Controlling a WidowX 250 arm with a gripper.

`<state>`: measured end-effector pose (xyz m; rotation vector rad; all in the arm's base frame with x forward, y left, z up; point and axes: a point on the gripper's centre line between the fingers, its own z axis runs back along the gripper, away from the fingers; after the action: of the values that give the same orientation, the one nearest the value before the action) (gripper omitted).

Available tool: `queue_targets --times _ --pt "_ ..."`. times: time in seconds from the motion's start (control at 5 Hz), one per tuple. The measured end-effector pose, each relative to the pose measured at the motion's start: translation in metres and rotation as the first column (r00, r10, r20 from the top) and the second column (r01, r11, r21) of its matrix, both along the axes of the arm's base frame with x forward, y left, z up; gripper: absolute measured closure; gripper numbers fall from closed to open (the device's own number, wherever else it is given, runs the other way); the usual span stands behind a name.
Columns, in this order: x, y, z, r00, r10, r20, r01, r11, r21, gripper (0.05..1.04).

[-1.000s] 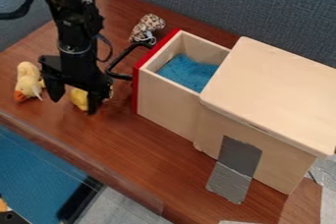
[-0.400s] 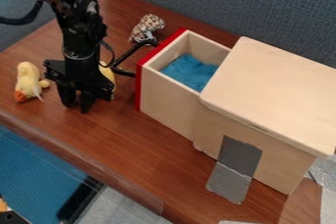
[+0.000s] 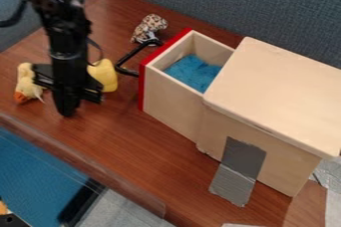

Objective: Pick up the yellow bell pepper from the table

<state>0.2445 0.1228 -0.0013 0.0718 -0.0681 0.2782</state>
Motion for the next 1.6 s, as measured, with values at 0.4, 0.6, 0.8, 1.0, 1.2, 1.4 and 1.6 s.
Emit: queue_targets --times 0.4,0.6,0.8,1.0,1.2,1.4,1.6 --pt "-0.012 0.013 0.03 0.996 -0.074 0.045 0.077 0.994 -0.073 0.569" --pt "-0.004 0.016 0.045 0.971 -0.188 0.146 0.197 0.979 -0.051 0.26" --pt "0.004 0.017 0.049 0.912 -0.321 0.254 0.343 0.938 -0.046 0.076" --pt "0.021 0.024 0.057 0.856 -0.416 0.308 0.429 0.903 0.025 0.079" --pt "0.039 0.022 0.052 0.789 -0.538 0.298 0.54 0.838 0.081 0.083" --pt "0.05 0.021 0.045 0.745 -0.609 0.272 0.606 0.788 0.107 0.083" --pt "0.053 0.015 0.038 0.728 -0.643 0.238 0.639 0.762 0.102 0.083"
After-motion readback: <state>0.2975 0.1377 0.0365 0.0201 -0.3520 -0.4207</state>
